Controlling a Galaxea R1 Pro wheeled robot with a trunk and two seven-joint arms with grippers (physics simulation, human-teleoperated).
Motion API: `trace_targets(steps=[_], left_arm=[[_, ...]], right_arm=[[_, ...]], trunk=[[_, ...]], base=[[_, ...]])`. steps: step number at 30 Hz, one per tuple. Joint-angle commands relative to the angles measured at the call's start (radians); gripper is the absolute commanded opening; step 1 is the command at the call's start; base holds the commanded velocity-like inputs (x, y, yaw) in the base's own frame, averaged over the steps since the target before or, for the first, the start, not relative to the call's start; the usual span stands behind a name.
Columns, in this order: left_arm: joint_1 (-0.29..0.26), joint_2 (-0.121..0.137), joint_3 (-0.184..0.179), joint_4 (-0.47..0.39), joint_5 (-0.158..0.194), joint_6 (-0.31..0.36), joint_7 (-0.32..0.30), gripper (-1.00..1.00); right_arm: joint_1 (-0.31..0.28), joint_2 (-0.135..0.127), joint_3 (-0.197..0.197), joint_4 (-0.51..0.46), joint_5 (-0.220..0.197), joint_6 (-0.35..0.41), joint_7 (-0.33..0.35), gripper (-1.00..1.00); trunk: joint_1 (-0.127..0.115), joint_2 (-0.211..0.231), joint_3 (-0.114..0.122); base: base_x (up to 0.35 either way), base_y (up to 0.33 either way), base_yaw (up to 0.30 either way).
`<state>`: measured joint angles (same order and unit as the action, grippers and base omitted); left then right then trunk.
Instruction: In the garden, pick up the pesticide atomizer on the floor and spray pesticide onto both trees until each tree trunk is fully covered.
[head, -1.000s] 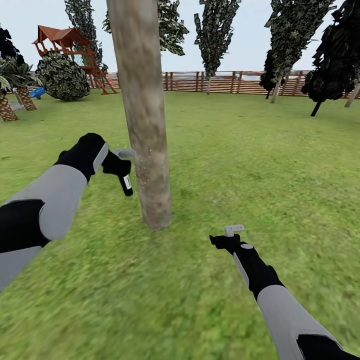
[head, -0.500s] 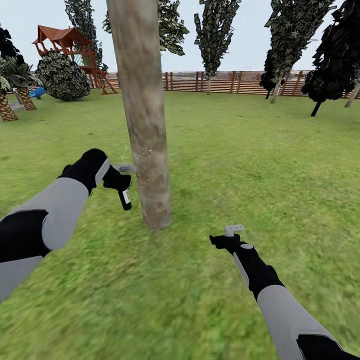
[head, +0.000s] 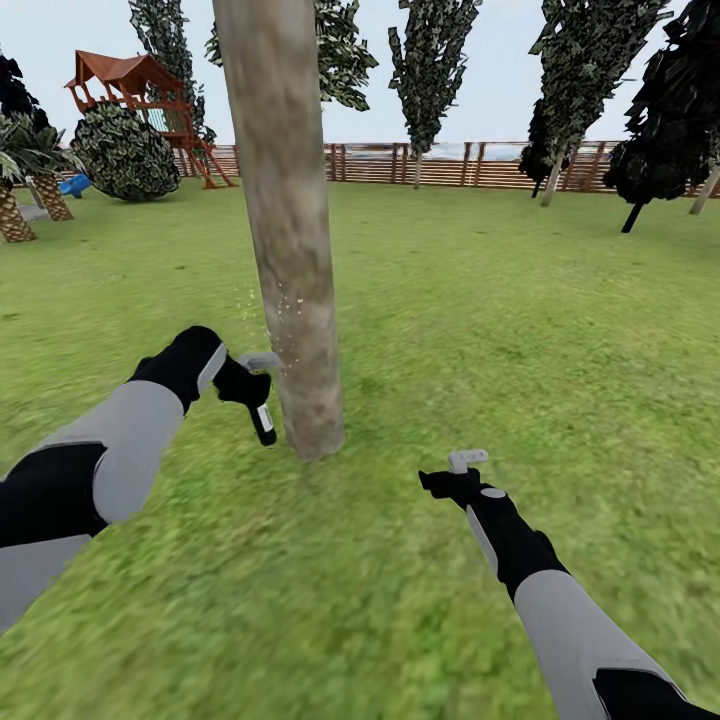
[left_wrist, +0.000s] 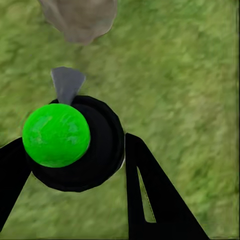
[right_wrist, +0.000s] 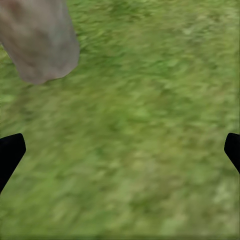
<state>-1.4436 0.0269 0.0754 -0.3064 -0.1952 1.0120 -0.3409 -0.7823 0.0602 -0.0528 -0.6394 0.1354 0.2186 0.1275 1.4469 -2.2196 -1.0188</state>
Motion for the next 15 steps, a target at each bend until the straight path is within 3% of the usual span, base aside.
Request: trace_targets(steps=[1,4,7,12,15], left_arm=[[0.01,0.0,-0.002,-0.002,-0.015,0.002,-0.045,-1.0],[0.016,0.007,-0.059,-0.011,-0.019,0.001,-0.085,-1.0],[0.023,0.022,-0.074,-0.006,-0.024,-0.001,-0.083,-1.0],[0.158,-0.019,-0.074,-0.016,-0.023,-0.052,-0.068,-1.0],[0.224,-0.03,-0.069,-0.016,-0.019,-0.145,-0.015,-1.0]], right_arm=[[0.0,0.001,-0.006,-0.001,0.01,0.005,0.007,1.0],[-0.001,0.001,-0.006,0.0,0.01,0.005,0.007,1.0],[0.0,0.001,-0.006,0.0,0.01,0.005,0.007,1.0],[0.0,0.001,-0.006,0.0,0.01,0.005,0.007,1.0],[0.0,0.001,-0.006,0.0,0.01,0.005,0.007,1.0]], trunk=[[0.0,0.0,-0.001],[0.0,0.0,-0.001],[0.0,0.0,-0.001],[0.0,0.0,-0.001],[0.0,0.0,-0.001]], base=[[0.0,0.0,0.0],[0.0,0.0,0.0],[0.0,0.0,0.0],[0.0,0.0,0.0],[0.0,0.0,0.0]])
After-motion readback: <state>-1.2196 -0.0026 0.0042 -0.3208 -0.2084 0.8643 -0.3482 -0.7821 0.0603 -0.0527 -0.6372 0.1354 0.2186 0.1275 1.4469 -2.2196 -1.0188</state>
